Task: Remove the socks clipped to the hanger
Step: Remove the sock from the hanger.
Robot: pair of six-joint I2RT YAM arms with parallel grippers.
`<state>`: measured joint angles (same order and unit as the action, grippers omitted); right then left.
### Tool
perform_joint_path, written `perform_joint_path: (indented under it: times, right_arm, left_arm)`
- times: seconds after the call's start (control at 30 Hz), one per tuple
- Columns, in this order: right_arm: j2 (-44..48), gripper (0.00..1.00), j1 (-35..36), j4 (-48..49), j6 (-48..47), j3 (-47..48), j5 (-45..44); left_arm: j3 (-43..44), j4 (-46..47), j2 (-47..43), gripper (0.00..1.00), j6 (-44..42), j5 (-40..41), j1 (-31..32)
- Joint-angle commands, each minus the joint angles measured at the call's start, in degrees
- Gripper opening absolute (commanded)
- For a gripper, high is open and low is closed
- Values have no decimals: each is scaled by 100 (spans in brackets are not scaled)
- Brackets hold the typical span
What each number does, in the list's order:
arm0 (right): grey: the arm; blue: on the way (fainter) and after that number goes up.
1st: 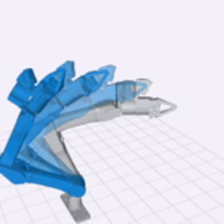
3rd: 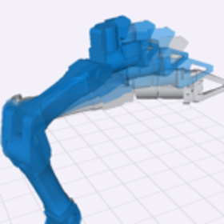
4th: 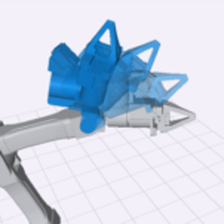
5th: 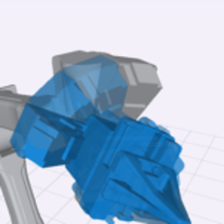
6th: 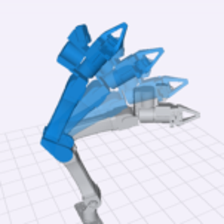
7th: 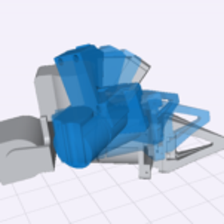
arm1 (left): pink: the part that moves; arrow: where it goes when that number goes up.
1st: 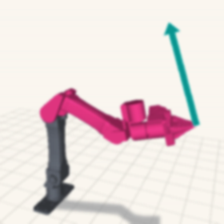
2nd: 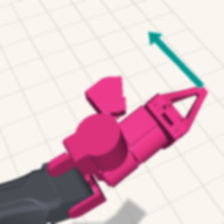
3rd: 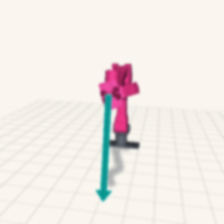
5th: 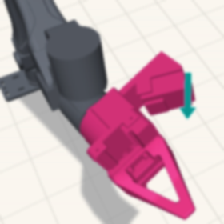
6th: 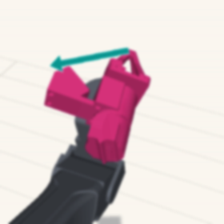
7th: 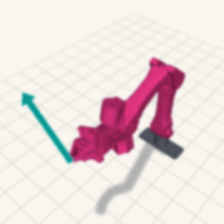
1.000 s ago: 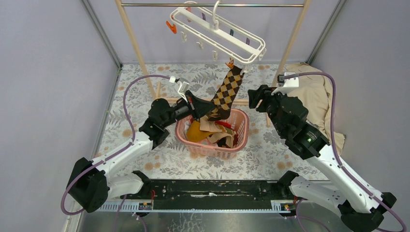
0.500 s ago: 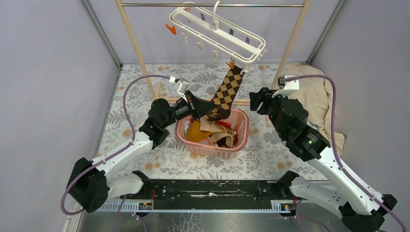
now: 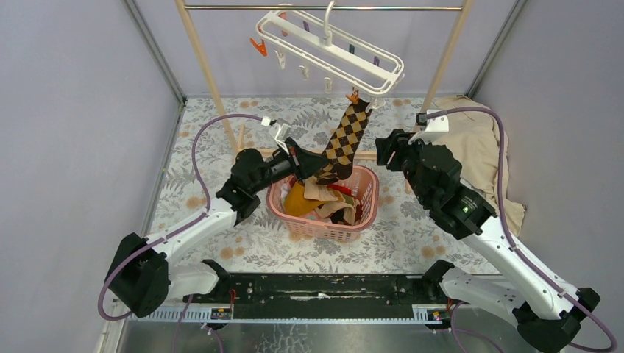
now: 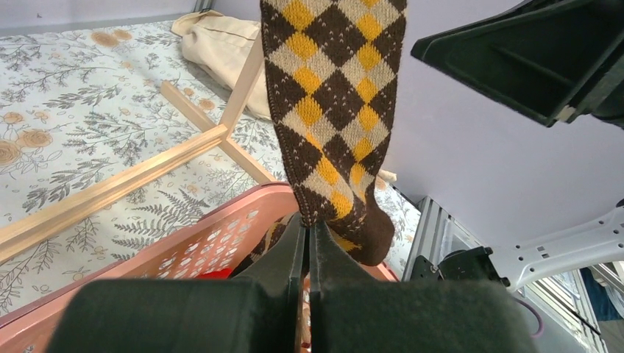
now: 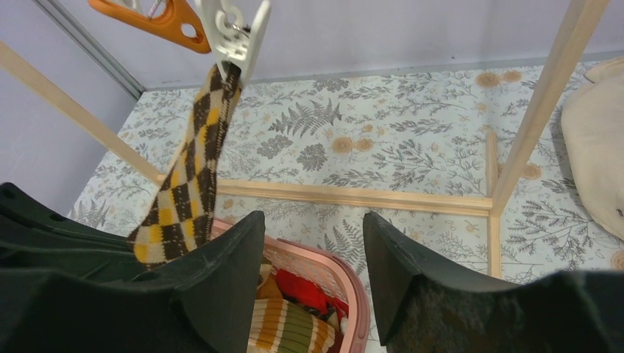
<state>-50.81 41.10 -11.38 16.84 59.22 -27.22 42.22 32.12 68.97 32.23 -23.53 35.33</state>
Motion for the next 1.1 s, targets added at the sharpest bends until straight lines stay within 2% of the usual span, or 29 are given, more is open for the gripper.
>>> perform_joint_path:
  times: [0.0,0.27,0.57,1.07]
  right_arm:
    - [-44,58,30,222,92,454,-33]
    - [-343,56,31,441,107,824,-285]
    - [-686,55,35,686,154,1162,-240]
    - [-1040,53,34,737,-59,1587,-742]
  left_arm:
    - [168,202,49,2,-70,152,42]
    - [369,-119,136,2,-334,452,173]
    - [635,-668,122,2,-818,1119,422]
    - [906,-1268,-55,2,-1404,2169,1011]
